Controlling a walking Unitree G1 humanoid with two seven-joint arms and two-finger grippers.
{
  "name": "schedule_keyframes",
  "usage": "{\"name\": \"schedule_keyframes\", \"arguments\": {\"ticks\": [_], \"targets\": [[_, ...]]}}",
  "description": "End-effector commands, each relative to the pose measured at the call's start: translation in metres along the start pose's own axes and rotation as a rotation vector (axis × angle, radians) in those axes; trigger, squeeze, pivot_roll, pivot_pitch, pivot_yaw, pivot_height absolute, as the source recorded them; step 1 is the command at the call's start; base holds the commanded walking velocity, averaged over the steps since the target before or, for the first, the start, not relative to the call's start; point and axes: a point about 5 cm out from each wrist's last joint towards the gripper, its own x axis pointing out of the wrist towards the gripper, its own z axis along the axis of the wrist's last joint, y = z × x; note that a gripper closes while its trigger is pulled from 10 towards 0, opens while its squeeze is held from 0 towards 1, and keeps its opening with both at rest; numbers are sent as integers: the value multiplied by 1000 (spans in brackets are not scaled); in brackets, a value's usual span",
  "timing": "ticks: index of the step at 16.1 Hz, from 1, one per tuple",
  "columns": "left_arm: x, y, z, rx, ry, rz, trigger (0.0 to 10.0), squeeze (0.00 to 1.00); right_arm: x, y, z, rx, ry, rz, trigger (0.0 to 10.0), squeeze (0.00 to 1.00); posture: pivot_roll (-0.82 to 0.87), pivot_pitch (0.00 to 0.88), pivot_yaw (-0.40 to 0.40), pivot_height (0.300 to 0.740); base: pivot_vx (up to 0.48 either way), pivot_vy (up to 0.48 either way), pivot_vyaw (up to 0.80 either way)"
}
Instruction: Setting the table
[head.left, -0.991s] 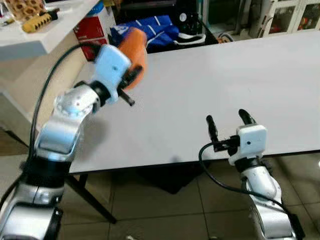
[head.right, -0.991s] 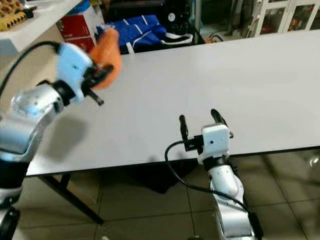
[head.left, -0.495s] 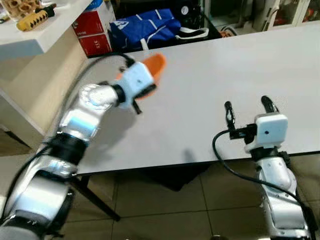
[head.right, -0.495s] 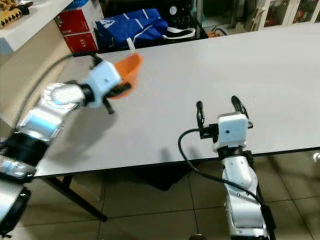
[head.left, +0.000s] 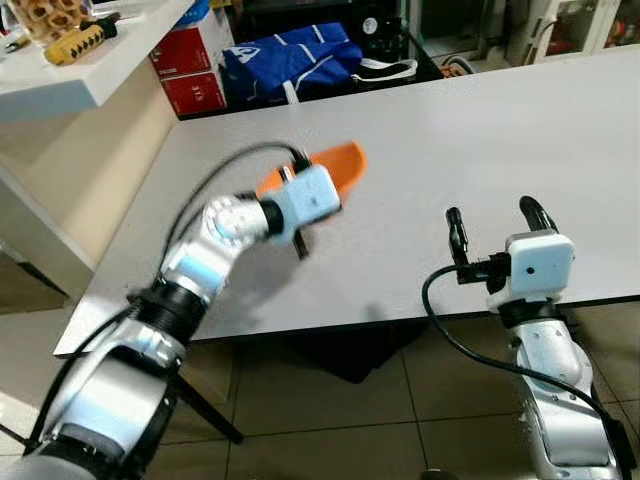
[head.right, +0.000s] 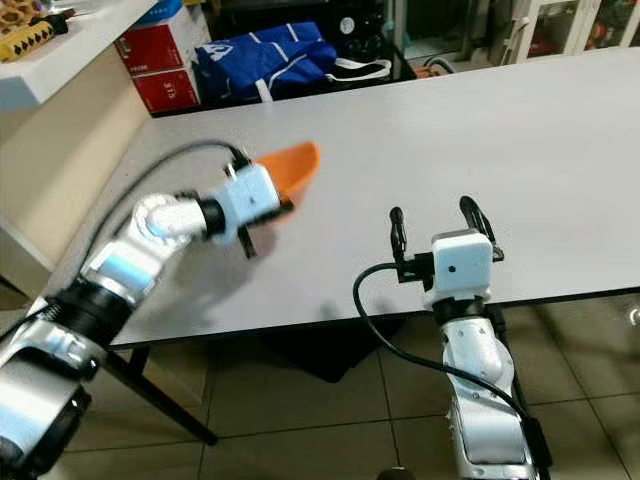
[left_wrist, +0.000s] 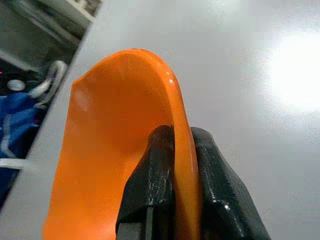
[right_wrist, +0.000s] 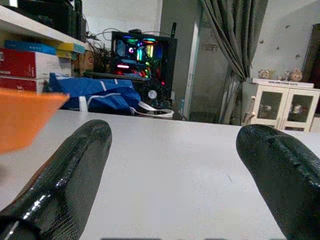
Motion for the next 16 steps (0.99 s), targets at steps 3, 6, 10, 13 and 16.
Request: {"name": "schedule_keyframes", "arguments": {"ticks": [3,6,10,13,16], "targets": [[1,-7,-7,47,26,-34,0,0,1,6,5,10,-16,9,10000,0,-257,0,198,736,0,0,0],[8,-12,-12,69,53,-38,0,0,0,6,5,9,-15,8,10000,0,-267,0,202,736,0,0,0],[12,-17,-13,71,59,-39,0,0,-3,7,5,8,-9,10,10000,0,-268,1,200,736,0,0,0],[18,-26,-17,84,65,-50,0,0,-4,7,5,5,-5,14,10000,0,-267,8,200,736,0,0,0],[20,-30,-19,90,68,-48,0,0,-6,8,4,4,0,17,10000,0,-272,14,201,736,0,0,0]]}}
